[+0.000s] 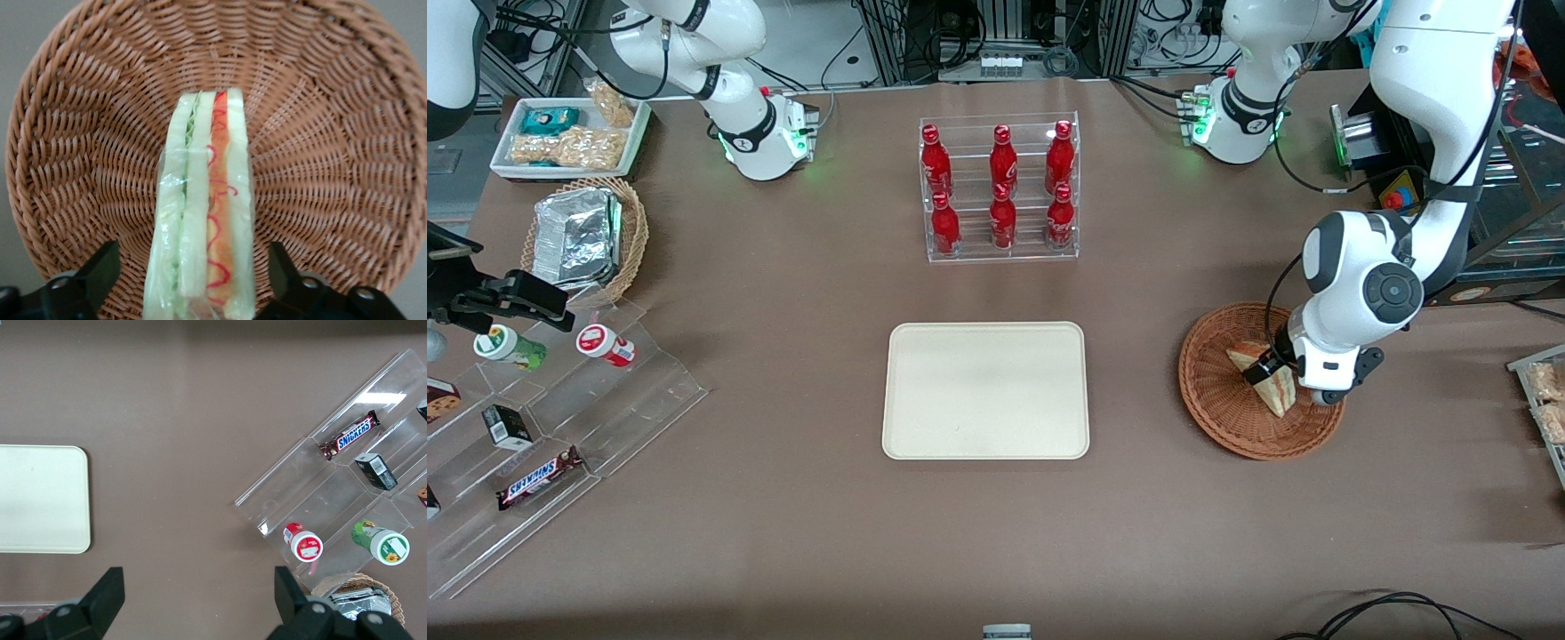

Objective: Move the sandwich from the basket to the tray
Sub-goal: 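Close the left gripper on the sandwich and lift it from the basket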

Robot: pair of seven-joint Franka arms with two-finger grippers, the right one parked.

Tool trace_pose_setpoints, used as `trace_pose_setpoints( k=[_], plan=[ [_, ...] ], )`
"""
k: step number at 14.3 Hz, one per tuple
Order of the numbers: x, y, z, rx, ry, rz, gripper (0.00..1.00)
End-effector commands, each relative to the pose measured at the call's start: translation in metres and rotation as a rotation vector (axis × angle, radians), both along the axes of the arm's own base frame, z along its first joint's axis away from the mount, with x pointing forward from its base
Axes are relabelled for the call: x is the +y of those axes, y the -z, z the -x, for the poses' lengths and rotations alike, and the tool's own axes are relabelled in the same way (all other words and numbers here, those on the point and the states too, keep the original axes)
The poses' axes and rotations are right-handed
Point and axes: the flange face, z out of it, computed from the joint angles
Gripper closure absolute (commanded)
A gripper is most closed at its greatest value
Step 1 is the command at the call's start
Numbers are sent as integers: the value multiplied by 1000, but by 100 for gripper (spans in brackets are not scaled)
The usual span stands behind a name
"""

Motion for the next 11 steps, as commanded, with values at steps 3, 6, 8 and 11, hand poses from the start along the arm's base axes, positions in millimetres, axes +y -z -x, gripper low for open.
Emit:
trace_pose_setpoints(
  k=[3, 6, 8, 11],
  plan=[
    [3, -8, -10, -11, -3, -8, 97],
    [1, -47, -26, -7, 3, -19, 100],
    [-18, -81, -36, -5, 31, -24, 100],
    [-73, -115, -36, -11, 120, -27, 99]
  ],
)
